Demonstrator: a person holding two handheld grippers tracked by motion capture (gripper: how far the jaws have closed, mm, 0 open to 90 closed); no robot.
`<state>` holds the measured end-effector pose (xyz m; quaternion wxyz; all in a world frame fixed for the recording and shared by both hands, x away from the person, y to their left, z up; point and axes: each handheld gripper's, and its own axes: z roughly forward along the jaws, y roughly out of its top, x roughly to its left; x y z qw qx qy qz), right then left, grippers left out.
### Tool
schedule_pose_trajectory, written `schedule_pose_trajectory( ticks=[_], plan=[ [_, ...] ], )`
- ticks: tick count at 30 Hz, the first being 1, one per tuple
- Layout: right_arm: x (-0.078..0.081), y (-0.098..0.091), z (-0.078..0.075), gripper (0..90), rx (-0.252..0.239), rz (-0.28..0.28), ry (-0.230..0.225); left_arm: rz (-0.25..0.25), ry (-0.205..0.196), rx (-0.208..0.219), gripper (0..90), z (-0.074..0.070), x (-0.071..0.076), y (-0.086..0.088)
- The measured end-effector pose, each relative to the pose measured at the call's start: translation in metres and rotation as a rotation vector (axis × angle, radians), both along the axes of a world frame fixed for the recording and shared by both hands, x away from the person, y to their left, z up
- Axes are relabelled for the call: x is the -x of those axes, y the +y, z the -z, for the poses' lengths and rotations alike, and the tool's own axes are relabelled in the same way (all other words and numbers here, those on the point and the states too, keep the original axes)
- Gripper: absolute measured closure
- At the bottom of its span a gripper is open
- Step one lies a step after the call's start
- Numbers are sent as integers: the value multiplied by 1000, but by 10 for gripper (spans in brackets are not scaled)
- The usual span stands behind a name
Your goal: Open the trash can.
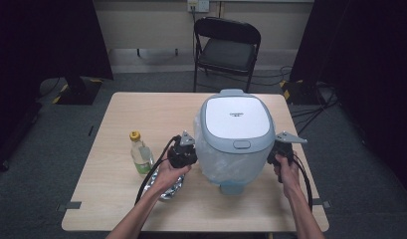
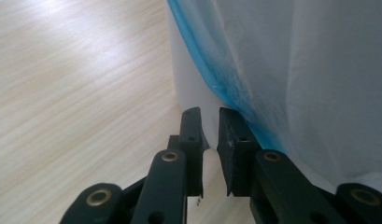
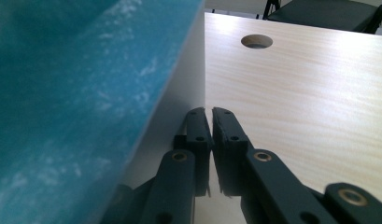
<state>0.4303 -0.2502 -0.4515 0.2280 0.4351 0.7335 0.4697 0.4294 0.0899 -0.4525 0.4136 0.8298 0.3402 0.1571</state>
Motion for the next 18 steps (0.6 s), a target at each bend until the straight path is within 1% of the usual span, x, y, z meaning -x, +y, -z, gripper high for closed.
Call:
schedule_pose_trajectory(
  ticks=[2,4,5,6,8,9,10,11,12,13,14,15,16,17,18],
  plan=[
    [7,-1,0,847,-8,-3,2,9,9,21,796,1,5,1],
    [13,-4,0,829,-19,-6,7,20,7,20,776,2,10,3],
    [18,-6,0,814,-19,-9,9,22,8,26,764,2,12,3],
    [21,-6,0,814,-14,-9,11,23,10,21,756,2,15,3],
    [24,-6,0,813,-7,-9,10,32,14,26,751,2,16,4],
    [29,-8,-1,805,-9,-7,19,30,36,47,749,2,17,4],
    [31,-8,-1,809,-10,-7,18,30,31,41,749,2,18,4],
    [34,-8,-1,825,-10,0,12,31,28,46,750,3,19,3],
    [38,-7,-1,841,-18,5,16,31,28,46,751,3,19,3],
    [42,-7,0,835,-21,12,20,31,30,57,750,4,21,3],
    [42,-7,0,835,-21,12,20,31,30,57,750,4,21,3],
    [46,-9,-1,799,-7,21,19,32,30,62,750,4,22,2],
    [47,-9,-1,796,-4,24,15,37,30,62,750,5,23,2],
    [47,-9,-1,791,-8,27,15,35,37,76,750,5,23,2],
    [48,-9,0,781,-12,30,13,38,33,63,750,5,24,3]
  ],
)
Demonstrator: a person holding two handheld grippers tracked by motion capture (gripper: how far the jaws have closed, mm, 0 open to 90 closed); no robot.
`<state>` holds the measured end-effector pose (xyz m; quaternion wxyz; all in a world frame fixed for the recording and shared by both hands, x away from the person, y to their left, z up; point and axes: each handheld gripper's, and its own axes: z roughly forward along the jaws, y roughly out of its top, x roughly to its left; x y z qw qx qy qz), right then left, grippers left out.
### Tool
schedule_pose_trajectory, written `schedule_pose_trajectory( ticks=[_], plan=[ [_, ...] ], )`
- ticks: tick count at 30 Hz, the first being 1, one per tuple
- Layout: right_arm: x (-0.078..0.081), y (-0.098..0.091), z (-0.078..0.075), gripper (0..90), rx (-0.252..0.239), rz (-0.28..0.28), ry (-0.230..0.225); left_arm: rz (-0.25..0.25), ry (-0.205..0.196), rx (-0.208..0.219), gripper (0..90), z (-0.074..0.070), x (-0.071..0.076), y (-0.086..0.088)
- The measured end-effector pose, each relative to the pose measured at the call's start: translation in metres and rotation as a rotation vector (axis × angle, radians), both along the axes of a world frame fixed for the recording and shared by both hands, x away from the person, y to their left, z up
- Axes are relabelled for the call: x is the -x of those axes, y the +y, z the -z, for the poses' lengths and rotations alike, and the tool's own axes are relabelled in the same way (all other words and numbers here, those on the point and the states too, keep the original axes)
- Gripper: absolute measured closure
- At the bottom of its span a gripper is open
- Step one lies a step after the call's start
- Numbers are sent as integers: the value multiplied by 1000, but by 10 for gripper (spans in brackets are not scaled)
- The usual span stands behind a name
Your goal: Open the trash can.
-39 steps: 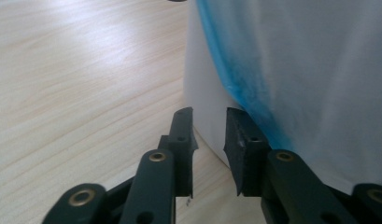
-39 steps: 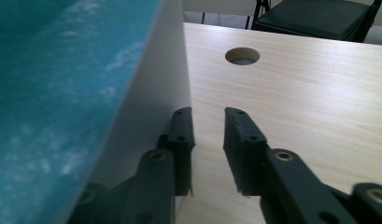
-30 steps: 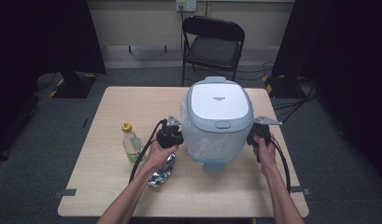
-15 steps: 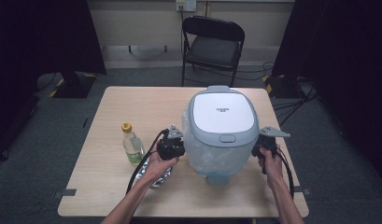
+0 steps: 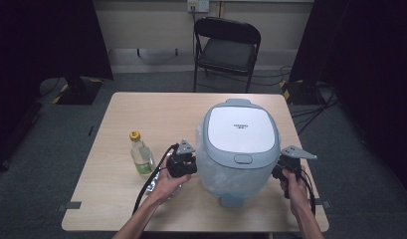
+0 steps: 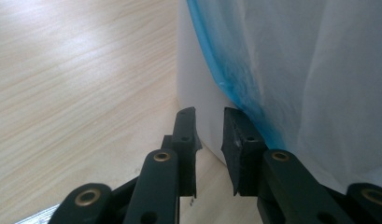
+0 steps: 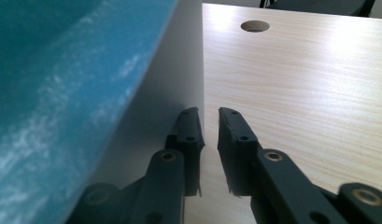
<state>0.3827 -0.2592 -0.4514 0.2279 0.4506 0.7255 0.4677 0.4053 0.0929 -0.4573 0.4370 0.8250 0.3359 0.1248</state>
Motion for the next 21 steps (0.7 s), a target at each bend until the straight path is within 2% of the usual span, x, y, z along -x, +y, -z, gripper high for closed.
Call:
schedule_pose_trajectory(
  ticks=[4,5,7,9,11,16,17,18,19,20,21],
  plan=[
    [-1,1,2,775,-3,16,-4,5,3,4,746,1,1,1],
    [-2,2,1,789,-1,22,0,13,3,-17,746,0,1,1],
    [-4,7,1,815,1,19,-2,26,7,-46,675,-2,0,5],
    [-4,11,0,811,15,18,-5,13,7,-46,665,-2,0,8],
    [-3,13,-1,800,28,21,-8,-4,10,-21,662,1,1,9],
    [0,11,1,732,32,23,-5,-1,21,-24,611,0,2,11],
    [2,9,4,666,29,25,-2,7,-5,-43,588,0,3,13],
    [2,8,6,629,27,34,-5,7,-5,-43,560,0,3,13],
    [2,7,8,554,25,41,-3,-1,-1,-39,524,0,3,14],
    [2,7,8,554,25,41,-3,-1,-1,-39,510,0,3,14],
    [-1,2,14,397,51,54,14,-6,22,-18,479,0,3,16]
  ],
)
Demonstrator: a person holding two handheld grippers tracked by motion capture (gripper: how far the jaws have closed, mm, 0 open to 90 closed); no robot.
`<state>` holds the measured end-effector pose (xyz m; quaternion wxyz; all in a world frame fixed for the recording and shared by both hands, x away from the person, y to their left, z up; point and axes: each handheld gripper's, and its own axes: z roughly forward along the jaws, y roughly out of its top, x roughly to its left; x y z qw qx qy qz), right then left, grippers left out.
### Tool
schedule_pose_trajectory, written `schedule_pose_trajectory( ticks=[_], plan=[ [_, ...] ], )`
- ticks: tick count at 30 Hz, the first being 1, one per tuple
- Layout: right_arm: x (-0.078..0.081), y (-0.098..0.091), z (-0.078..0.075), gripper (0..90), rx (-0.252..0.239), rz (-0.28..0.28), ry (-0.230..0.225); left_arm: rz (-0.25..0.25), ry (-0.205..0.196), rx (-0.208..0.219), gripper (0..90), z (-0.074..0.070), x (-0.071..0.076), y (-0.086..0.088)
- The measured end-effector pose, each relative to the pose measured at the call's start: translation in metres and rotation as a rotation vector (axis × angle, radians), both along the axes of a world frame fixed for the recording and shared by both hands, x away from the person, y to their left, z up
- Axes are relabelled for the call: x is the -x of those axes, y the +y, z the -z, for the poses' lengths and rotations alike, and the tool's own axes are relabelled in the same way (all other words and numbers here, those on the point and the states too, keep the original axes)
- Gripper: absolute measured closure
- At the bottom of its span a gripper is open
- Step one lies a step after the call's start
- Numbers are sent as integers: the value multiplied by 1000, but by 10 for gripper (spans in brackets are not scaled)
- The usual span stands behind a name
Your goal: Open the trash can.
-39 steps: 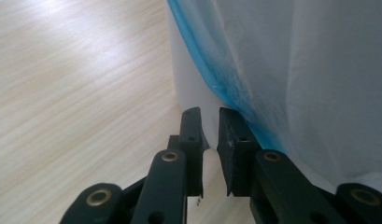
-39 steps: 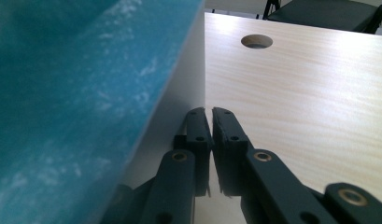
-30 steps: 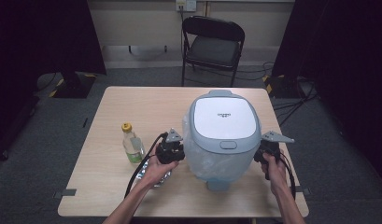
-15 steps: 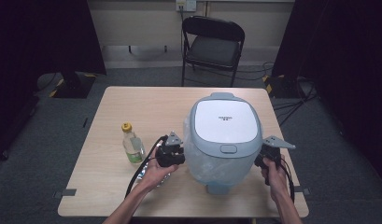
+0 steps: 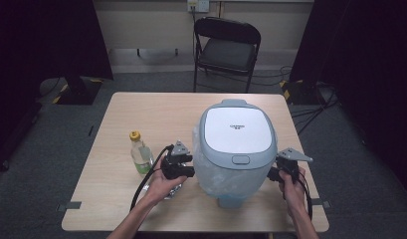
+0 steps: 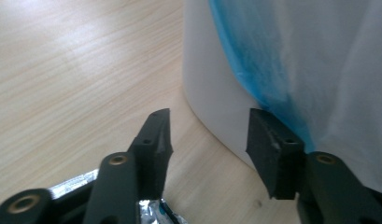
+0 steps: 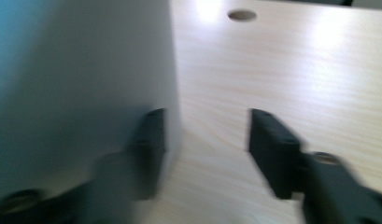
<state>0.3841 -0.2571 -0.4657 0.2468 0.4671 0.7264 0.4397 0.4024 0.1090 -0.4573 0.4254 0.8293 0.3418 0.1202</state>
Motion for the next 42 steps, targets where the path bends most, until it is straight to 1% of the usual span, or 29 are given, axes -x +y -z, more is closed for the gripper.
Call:
schedule_pose_trajectory(
  ticks=[1,3,4,5,7,8,9,10,11,12,15,17,18,21,22,23,24,27,28,29,31,34,35,36,37,38,39,41,42],
  plan=[
    [-1,-2,2,375,-3,-2,13,3,-6,-2,440,-1,1,1],
    [-2,-3,5,354,-6,3,29,6,0,2,420,-2,2,2],
    [-3,-7,10,311,30,30,60,19,6,19,400,-5,4,4],
    [-3,-8,10,306,43,34,70,17,9,25,390,-7,4,4],
    [-3,-11,13,279,59,36,99,23,21,40,366,-8,5,7],
    [-3,-11,13,279,59,36,99,23,21,40,364,-8,5,7],
    [-1,-14,17,262,106,35,139,26,17,38,362,-9,5,9],
    [-1,-14,18,251,126,37,146,18,28,53,353,-10,6,10],
    [-1,-14,18,251,126,37,146,18,28,53,349,-10,6,10],
    [0,-15,24,244,154,41,170,22,31,55,349,-12,7,12],
    [1,-15,29,219,169,41,206,27,10,34,348,-19,11,14],
    [1,-16,30,216,167,43,208,29,8,48,349,-22,11,15],
    [1,-16,30,204,164,44,201,26,4,67,350,-26,12,18],
    [2,-14,32,175,164,55,184,25,-4,72,345,-32,13,23],
    [3,-12,34,149,159,65,177,24,-7,99,345,-36,13,27],
    [3,-11,34,139,157,66,175,24,-13,93,344,-39,13,30],
    [3,-11,34,139,158,66,175,13,-19,85,342,-41,14,31],
    [3,-11,34,138,158,66,175,26,-20,107,331,-44,15,35],
    [3,-11,34,138,158,66,175,31,-28,133,327,-47,16,37],
    [3,-11,34,138,158,66,174,31,-39,132,321,-50,17,38],
    [3,-11,34,138,158,66,175,38,-36,145,322,-52,17,40],
    [3,-11,34,136,160,67,175,54,-40,197,322,-63,17,48],
    [3,-11,34,136,160,67,175,54,-40,197,322,-63,17,48],
    [3,-11,34,136,160,67,175,49,-47,227,322,-67,18,50],
    [3,-10,34,136,159,67,175,51,-45,239,323,-70,19,52],
    [3,-10,34,136,159,67,175,83,-47,287,332,-78,21,56],
    [3,-10,34,136,159,67,175,83,-47,287,337,-78,21,56],
    [3,-11,34,136,159,66,175,151,-71,353,362,-91,28,60],
    [3,-11,34,136,159,66,175,151,-71,353,362,-91,28,60]
  ],
)
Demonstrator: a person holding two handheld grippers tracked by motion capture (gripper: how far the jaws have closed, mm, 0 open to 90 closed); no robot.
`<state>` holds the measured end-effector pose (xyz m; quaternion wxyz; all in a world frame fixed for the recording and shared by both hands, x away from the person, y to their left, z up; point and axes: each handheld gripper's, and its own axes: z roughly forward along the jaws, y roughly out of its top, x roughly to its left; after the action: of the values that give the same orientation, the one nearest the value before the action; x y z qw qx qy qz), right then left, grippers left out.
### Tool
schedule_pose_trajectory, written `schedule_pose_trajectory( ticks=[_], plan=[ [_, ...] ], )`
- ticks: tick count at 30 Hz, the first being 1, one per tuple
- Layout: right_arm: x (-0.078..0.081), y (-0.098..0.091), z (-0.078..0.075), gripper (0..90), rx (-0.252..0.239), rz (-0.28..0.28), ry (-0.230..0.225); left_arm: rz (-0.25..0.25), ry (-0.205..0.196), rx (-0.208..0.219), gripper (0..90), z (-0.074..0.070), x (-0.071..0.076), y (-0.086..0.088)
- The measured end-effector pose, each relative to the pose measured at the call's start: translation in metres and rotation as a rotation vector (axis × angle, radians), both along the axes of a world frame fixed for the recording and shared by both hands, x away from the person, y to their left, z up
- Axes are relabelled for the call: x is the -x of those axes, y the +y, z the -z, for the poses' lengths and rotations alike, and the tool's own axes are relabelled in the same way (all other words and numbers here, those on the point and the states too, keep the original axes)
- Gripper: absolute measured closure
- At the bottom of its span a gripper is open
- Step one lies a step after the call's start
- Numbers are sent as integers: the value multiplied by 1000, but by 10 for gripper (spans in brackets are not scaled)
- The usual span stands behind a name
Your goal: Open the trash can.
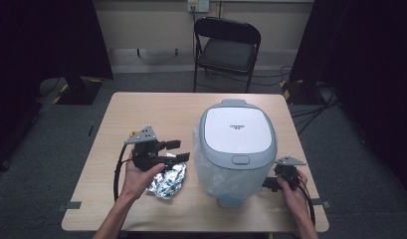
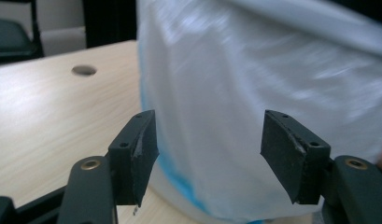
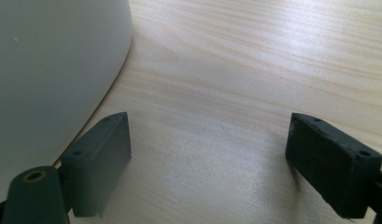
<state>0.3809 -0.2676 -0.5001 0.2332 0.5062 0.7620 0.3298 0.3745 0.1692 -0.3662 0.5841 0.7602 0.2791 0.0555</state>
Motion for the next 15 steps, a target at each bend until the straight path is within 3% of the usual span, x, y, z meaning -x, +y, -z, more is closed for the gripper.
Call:
schedule_pose_trajectory(
  ticks=[2,7,8,12,15],
  plan=[
    [0,0,0,135,0,0,0,30,-31,4,362,-11,7,-2],
    [1,1,0,135,-1,0,-1,15,-53,37,338,-25,12,-1],
    [2,2,0,135,1,2,-3,22,-61,60,326,-32,14,0],
    [2,2,0,135,1,3,-3,34,-108,54,329,-43,22,-5],
    [2,2,0,135,1,3,-3,45,-116,61,345,-50,25,-10]
  ],
)
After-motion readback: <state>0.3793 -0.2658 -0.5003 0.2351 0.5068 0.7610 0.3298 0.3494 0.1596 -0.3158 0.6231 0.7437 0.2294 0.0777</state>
